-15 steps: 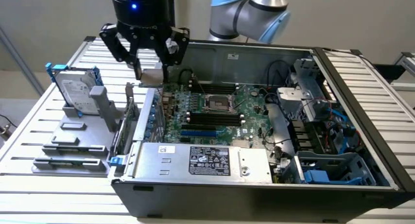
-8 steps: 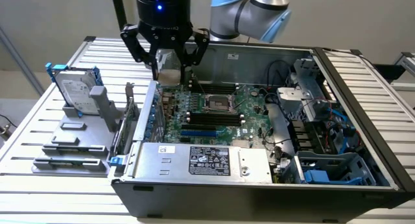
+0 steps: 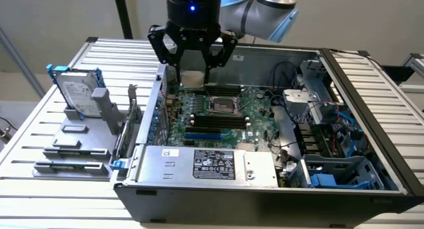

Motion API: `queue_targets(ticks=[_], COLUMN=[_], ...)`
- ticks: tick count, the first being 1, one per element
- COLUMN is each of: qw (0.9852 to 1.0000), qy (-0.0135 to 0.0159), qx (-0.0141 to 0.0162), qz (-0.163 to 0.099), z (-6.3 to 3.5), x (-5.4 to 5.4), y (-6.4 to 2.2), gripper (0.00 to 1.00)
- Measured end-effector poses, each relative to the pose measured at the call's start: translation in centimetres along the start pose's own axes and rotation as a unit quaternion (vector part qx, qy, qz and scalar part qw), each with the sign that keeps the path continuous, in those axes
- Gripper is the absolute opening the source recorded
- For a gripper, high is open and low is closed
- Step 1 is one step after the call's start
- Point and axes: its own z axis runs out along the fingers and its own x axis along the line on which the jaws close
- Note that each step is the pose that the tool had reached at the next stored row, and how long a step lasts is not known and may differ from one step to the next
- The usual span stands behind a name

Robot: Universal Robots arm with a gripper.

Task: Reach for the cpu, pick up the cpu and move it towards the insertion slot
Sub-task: 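Pick up the cpu and move it towards the insertion slot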

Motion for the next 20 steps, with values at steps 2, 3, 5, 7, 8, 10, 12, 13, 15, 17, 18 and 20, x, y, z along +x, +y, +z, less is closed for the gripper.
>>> queue_targets(ticks=[2, 3, 5, 7, 8, 10, 12, 13, 15, 17, 18, 20], qw=[1.0000, 1.0000, 1.0000, 1.0000, 1.0000, 1.0000, 1.0000, 1.0000, 1.0000, 1.0000, 1.0000, 1.0000], qy=[0.0000, 0.0000, 0.0000, 0.0000, 0.0000, 0.0000, 0.0000, 0.0000, 0.0000, 0.0000, 0.0000, 0.0000], qx=[0.0000, 0.0000, -0.0001, 0.0000, 0.0000, 0.0000, 0.0000, 0.0000, 0.0000, 0.0000, 0.0000, 0.0000], qz=[0.000, 0.000, 0.000, 0.000, 0.000, 0.000, 0.000, 0.000, 0.000, 0.000, 0.000, 0.000], z=[0.00, 0.00, 0.02, 0.04, 0.07, 0.13, 0.20, 0.23, 0.31, 0.38, 0.42, 0.49], x=[-0.9, -1.3, -2.1, -2.8, -3.1, -3.5, -4.0, -4.2, -4.6, -5.0, -5.2, -5.6], y=[0.17, 0.29, 0.61, 0.98, 1.20, 1.78, 2.44, 2.77, 3.42, 4.09, 4.41, 5.10], gripper=[0.55, 0.55, 0.55, 0.55, 0.55, 0.55, 0.55, 0.55, 0.55, 0.55, 0.55, 0.55])
